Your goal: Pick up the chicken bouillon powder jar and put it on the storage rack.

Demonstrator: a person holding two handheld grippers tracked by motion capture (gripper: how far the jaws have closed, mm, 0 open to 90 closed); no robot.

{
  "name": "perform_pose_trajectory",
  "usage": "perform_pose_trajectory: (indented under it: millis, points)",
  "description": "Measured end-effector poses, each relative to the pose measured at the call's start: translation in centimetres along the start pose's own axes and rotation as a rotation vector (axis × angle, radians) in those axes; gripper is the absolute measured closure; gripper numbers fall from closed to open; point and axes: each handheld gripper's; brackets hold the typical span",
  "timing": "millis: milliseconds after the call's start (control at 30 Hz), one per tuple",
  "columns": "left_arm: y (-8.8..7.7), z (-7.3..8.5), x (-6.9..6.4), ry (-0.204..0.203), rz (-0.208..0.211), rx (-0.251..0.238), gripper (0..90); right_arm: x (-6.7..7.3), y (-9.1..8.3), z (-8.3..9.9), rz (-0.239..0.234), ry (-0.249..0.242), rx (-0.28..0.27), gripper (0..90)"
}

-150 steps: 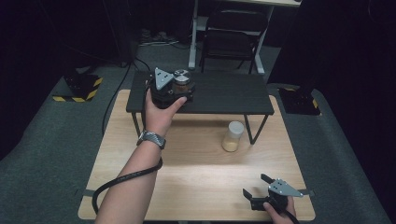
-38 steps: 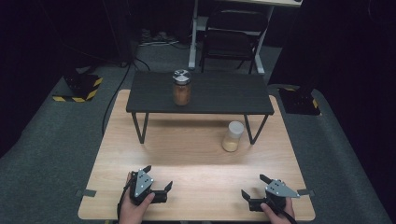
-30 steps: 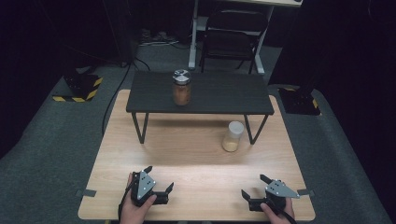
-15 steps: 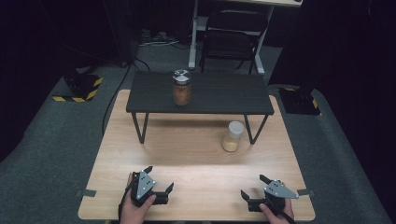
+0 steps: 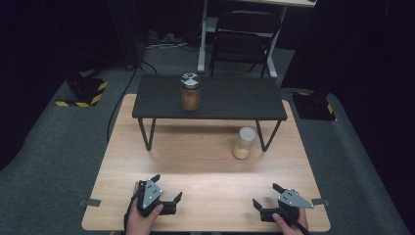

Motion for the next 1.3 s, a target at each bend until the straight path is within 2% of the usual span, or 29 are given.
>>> perform_pose_trajectory:
  millis: [300, 400, 567, 900, 1300]
  points:
    - [0.0, 0.0, 0.5, -0.023, 0.014, -0.004, 0.5, 0.2, 0.5, -0.9, 0.013, 0.012, 0.038, 0.4]
    - [-0.1, 0.2, 0.5, -0.023, 0.017, -0.010, 0.5, 0.0, 0.6, -1.0, 0.004, 0.039, 0.020, 0.4]
    - [-0.1, 0.2, 0.7, -0.030, 0.023, -0.014, 0.5, 0.1, 0.7, -2.1, 0.015, 0.025, 0.005, 0.3]
    - [-0.2, 0.3, 0.9, -0.026, 0.032, -0.019, 0.5, -0.4, 1.5, -4.6, 0.028, 0.029, -0.032, 0.3]
    - [-0.2, 0.5, 1.1, -0.033, 0.045, -0.028, 0.5, -0.5, 3.5, -7.1, 0.040, 0.034, -0.066, 0.2]
Point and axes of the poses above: each handheld gripper's, and its own axes: y roughly forward along the jaws, z roughly out of its underside, x roughly to its left, and after that the axes turned 4 degrees about -y, right-handed
